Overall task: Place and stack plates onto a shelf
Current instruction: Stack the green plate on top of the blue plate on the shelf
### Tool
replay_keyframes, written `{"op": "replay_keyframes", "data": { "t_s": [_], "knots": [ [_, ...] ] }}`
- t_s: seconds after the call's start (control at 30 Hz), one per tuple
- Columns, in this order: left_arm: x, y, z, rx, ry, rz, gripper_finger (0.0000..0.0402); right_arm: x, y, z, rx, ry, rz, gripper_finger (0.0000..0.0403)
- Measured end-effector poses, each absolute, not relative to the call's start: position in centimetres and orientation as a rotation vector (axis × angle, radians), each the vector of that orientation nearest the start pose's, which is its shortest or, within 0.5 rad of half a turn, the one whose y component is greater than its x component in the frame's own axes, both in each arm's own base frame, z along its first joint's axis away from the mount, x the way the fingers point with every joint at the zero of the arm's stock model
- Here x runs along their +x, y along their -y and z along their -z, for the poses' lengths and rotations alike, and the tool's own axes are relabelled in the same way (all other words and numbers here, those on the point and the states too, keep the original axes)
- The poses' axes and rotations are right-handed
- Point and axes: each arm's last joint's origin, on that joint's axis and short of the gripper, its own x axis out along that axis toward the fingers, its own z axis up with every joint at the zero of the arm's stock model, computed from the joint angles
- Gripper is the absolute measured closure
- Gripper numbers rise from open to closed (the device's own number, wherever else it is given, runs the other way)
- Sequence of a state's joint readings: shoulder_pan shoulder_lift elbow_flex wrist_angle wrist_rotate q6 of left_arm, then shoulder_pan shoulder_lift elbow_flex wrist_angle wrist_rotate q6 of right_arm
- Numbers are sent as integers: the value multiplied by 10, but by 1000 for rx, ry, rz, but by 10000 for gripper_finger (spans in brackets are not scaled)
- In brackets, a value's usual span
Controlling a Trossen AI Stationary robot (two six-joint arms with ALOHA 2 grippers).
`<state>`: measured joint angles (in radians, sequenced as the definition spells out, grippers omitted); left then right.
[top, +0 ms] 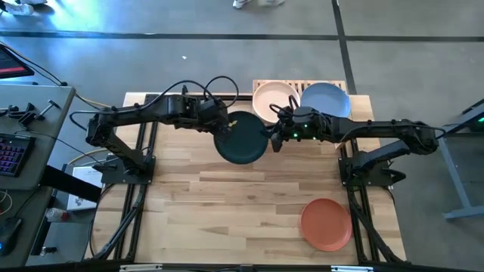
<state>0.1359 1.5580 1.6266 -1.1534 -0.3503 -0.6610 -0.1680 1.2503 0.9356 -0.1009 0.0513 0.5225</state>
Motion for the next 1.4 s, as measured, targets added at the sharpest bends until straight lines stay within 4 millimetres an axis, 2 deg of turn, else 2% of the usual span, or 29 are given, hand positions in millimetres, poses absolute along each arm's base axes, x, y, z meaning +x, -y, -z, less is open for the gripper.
{"op": "replay_keyframes", "data": {
  "t_s": [0.17, 0.23, 0.57, 0.93, 1.4],
  "knots": [
    [297, -51, -360, -468, -898, -772, 393, 272, 49, -296, 566, -349, 343, 383],
    [297, -50, -360, -469, -899, -767, 388, 272, 49, -295, 584, -351, 359, 393],
    [298, -51, -360, -421, -911, -740, 379, 270, 48, -291, 713, -366, 393, 398],
    [301, -50, -359, -375, -942, -617, 378, 270, 48, -290, 729, -375, 409, 402],
    [302, -54, -355, -417, -938, -622, 376, 269, 49, -289, 724, -382, 428, 403]
  ]
}}
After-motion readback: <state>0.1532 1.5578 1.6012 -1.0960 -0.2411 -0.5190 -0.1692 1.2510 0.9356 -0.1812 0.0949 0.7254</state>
